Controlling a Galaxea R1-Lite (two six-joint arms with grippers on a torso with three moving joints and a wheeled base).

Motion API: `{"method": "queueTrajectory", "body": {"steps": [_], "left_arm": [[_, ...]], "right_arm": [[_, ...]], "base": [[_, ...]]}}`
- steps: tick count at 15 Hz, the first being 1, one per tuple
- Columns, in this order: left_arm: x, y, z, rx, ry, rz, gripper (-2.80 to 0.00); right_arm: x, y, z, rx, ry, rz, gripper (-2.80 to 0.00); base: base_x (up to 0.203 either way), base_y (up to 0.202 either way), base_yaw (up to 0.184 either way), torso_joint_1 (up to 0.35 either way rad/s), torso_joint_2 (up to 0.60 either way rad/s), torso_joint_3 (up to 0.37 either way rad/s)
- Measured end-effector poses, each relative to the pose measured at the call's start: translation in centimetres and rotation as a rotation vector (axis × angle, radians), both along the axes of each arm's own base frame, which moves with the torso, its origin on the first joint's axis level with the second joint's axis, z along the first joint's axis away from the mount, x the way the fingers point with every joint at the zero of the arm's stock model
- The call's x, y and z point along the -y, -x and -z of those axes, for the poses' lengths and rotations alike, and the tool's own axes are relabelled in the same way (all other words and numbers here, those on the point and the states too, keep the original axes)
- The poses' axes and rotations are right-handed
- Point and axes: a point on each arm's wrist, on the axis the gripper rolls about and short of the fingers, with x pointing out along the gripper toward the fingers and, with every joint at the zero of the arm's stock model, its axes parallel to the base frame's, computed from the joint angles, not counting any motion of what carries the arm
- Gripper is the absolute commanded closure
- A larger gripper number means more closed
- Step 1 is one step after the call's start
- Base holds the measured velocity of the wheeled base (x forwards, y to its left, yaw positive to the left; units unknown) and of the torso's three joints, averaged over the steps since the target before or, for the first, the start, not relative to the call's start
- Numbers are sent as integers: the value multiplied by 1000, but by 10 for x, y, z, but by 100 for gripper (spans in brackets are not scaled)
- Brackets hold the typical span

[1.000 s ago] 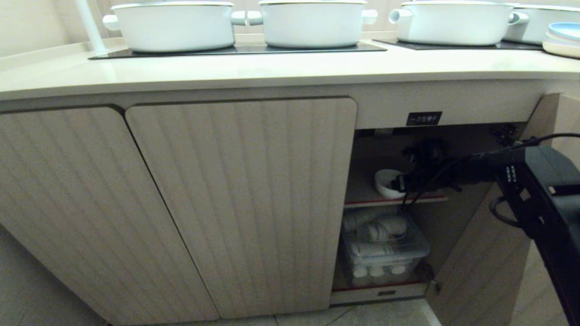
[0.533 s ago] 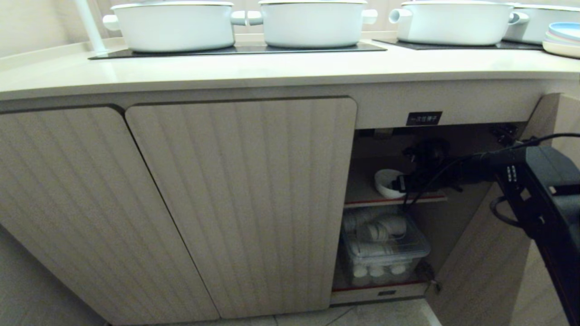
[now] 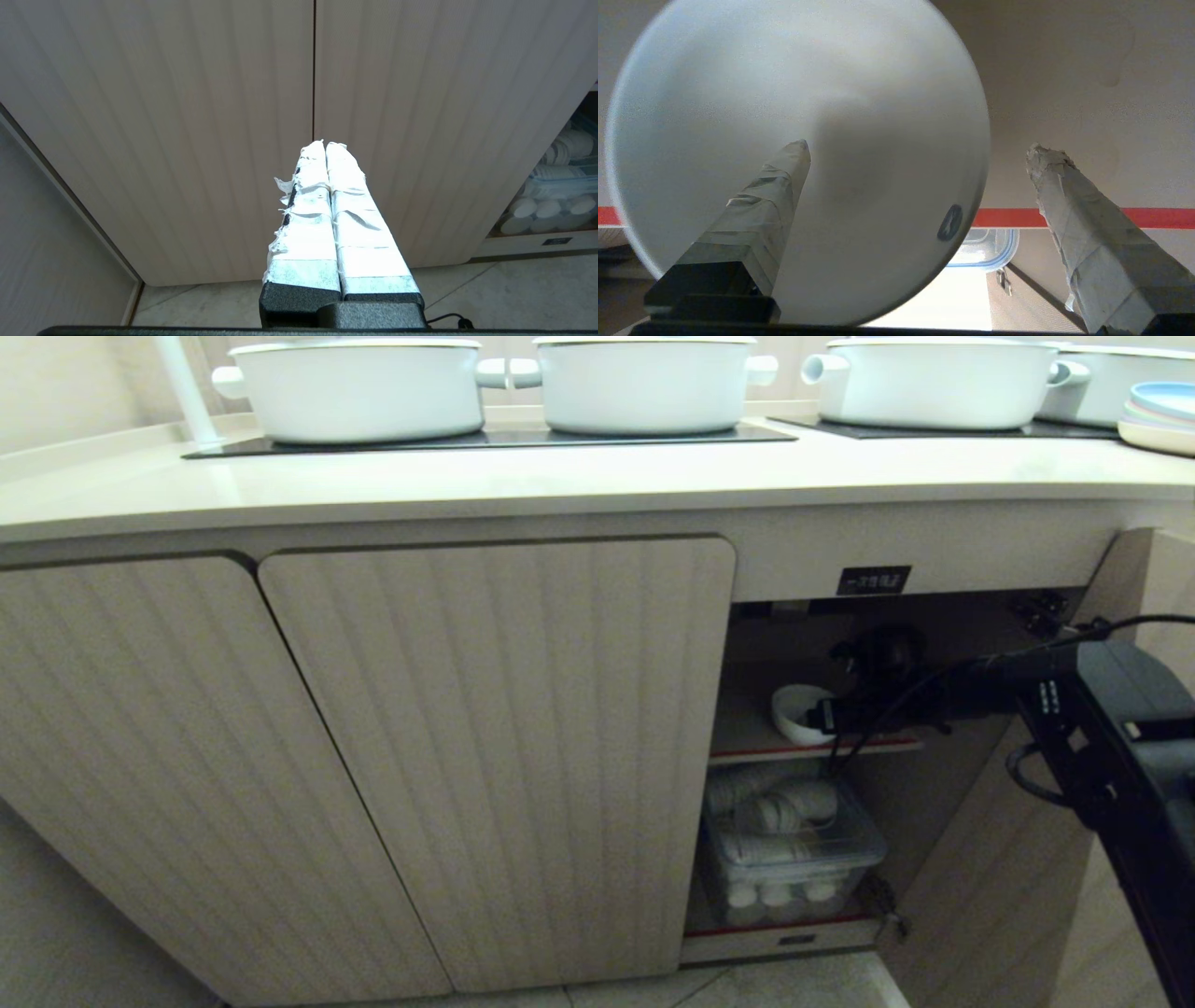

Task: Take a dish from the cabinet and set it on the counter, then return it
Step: Take the bowl from the cabinet

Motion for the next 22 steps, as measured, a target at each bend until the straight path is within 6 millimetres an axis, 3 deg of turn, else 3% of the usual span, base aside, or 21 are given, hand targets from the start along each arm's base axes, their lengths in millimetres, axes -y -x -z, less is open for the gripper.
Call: {"method": "queueTrajectory", "body": {"steps": [13,14,22], "left_arm": [[0,0,0,0,0,0,0],[0,0,0,0,0,0,0],[0,0,0,0,0,0,0]], "right_arm": [[-1,-2,5,8,0,-1,-280],[-1,-2,5,7,0,-2,0],[-1,-5,6,28,-2,-3,0]], "base": [[0,0,0,0,0,0],[0,0,0,0,0,0],[0,0,0,0,0,0]]}}
